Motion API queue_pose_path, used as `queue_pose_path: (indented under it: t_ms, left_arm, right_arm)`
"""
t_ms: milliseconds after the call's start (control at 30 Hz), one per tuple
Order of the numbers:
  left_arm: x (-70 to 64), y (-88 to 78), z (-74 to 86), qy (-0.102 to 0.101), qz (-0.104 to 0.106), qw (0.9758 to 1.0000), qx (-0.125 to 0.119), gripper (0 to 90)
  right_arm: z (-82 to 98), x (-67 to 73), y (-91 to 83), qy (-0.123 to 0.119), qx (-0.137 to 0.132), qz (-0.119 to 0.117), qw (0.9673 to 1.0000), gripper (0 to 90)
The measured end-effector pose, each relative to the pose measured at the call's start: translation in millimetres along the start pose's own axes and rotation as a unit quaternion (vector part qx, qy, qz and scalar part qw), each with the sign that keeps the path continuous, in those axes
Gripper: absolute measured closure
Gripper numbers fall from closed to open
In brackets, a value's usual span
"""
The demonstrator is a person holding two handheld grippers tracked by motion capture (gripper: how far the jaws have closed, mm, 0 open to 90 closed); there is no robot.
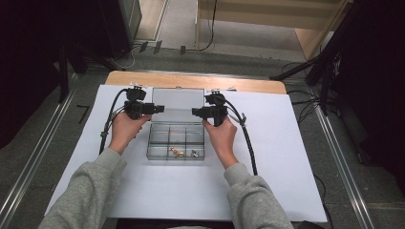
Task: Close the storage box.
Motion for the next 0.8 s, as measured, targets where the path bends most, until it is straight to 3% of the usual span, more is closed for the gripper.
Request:
queue_pose_path:
  t_ms: [100, 233, 267, 400, 633, 800]
  left_arm:
    - [-2.8, -6.4, -1.1, 0.008, 0.0, 1.0, -0.002, 54.9]
    - [-8.8, -16.1, -1.3, 0.02, 0.013, 0.9997, -0.002, 56.4]
    - [-11.6, -19.9, -0.4, 0.03, 0.017, 0.9994, -0.003, 56.4]
    - [-15.9, -27.6, 3.6, 0.037, 0.036, 0.9986, -0.011, 57.8]
    - [-26.3, -37.7, 12.7, 0.072, 0.035, 0.9967, -0.007, 58.3]
    - [-30.6, -43.9, 21.3, 0.075, 0.044, 0.9962, -0.006, 55.4]
  right_arm:
    - [-1.4, -0.2, -9.7, -0.005, 0.001, -0.009, 0.9999, 55.1]
    - [0.0, 2.1, -24.2, -0.04, 0.0, -0.006, 0.9992, 58.8]
    - [0.9, 2.7, -26.8, -0.044, 0.0, -0.005, 0.999, 59.7]
    - [4.4, 4.0, -36.8, -0.055, -0.001, -0.014, 0.9984, 63.1]
    - [10.7, 9.6, -47.6, -0.075, -0.003, -0.018, 0.997, 65.1]
    - [16.3, 15.0, -54.3, -0.087, -0.003, -0.029, 0.9958, 60.4]
Point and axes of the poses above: each handheld gripper's, and its own axes: y roughly forward along the jaws, z roughly out of its underside, x roughly to its left, the point moved 9 cm from there along y, roughly forward along the jaws, and after that the axes turned 8 degrees about z, right-handed, at the moved point
